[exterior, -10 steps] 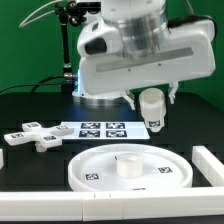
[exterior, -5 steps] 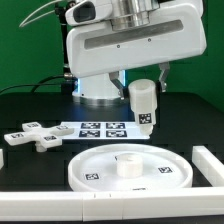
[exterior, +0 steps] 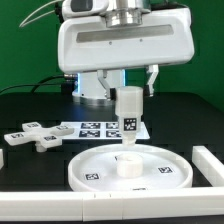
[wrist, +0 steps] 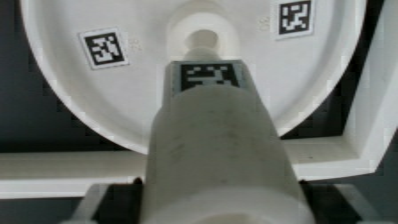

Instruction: Assemble round table

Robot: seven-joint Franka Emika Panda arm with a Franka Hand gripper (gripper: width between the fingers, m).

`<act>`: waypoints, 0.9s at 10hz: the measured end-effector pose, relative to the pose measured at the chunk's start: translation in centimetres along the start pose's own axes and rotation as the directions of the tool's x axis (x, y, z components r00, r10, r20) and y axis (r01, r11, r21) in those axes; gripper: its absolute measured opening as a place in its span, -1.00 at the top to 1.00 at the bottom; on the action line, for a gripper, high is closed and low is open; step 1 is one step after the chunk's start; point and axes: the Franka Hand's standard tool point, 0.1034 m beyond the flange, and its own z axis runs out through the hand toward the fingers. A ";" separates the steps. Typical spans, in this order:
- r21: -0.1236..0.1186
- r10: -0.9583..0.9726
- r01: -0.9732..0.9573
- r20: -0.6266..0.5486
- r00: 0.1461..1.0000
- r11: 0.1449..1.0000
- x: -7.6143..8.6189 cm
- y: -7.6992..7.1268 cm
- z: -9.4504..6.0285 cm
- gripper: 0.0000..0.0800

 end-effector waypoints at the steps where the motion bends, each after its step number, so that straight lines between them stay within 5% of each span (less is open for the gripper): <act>1: 0.001 -0.003 0.003 0.000 1.000 1.000 0.0 -0.2 0.0 -0.02; 9: 0.005 -0.023 0.023 0.018 1.000 1.000 0.0 -0.3 1.7 -0.02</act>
Offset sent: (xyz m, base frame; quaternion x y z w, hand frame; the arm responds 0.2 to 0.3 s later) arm 0.0176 -0.0061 -0.0131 0.0179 -0.0084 -0.0384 0.9991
